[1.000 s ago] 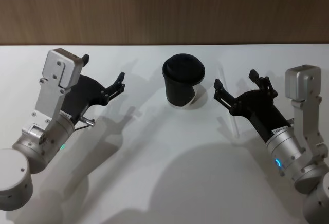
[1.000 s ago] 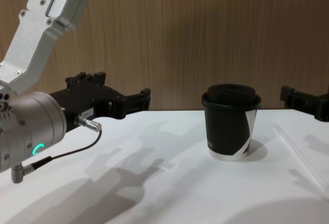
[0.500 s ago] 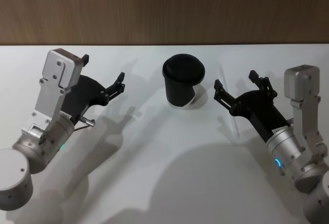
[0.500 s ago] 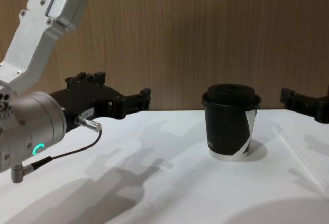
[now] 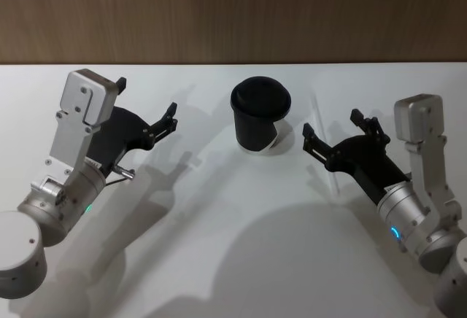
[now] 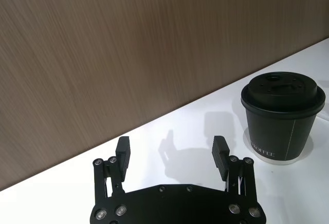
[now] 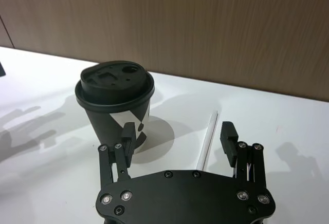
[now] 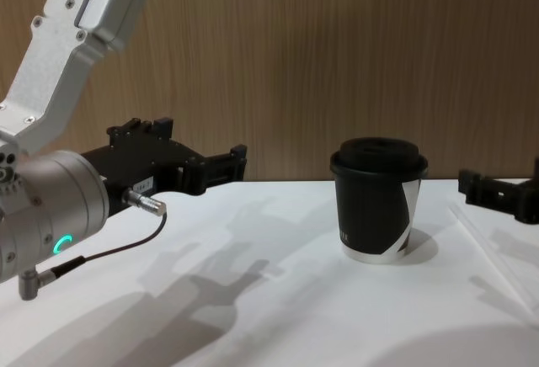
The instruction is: Pick up the straw with one hand, pass it to the other hand, and insert it into the cup.
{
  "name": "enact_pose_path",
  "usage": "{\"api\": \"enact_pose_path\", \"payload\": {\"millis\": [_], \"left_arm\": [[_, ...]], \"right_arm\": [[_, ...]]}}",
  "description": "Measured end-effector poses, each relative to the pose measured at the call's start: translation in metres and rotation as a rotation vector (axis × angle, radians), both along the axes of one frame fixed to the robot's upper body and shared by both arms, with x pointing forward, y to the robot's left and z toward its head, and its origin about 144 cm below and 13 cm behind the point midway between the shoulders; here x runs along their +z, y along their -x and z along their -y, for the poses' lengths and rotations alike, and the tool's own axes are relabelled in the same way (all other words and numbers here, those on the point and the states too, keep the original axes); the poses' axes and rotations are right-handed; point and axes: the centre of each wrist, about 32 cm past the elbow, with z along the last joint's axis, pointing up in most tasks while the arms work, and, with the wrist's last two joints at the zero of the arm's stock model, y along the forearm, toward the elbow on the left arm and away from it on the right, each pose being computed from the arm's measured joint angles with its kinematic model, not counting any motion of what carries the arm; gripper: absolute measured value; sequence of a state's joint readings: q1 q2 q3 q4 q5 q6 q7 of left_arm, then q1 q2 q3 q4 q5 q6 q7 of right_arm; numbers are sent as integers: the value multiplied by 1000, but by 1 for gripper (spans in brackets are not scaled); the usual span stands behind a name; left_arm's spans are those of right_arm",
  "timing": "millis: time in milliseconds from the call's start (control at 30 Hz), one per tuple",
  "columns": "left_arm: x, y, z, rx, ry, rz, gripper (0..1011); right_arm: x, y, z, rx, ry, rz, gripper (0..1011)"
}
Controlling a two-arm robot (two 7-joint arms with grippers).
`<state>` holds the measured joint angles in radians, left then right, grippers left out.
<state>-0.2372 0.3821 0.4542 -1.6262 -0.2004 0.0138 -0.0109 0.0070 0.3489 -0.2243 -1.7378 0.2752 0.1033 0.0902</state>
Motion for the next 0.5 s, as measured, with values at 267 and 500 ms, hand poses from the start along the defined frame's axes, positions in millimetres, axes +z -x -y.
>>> {"api": "enact_pose_path", "payload": {"millis": [267, 500], "left_arm": [[0, 0, 0, 0, 0, 0, 1003], [0, 0, 0, 0, 0, 0, 1003]], "right_arm": [[0, 1, 1, 2, 9, -46, 1001], [1, 3, 1, 4, 12, -81, 1001]]}}
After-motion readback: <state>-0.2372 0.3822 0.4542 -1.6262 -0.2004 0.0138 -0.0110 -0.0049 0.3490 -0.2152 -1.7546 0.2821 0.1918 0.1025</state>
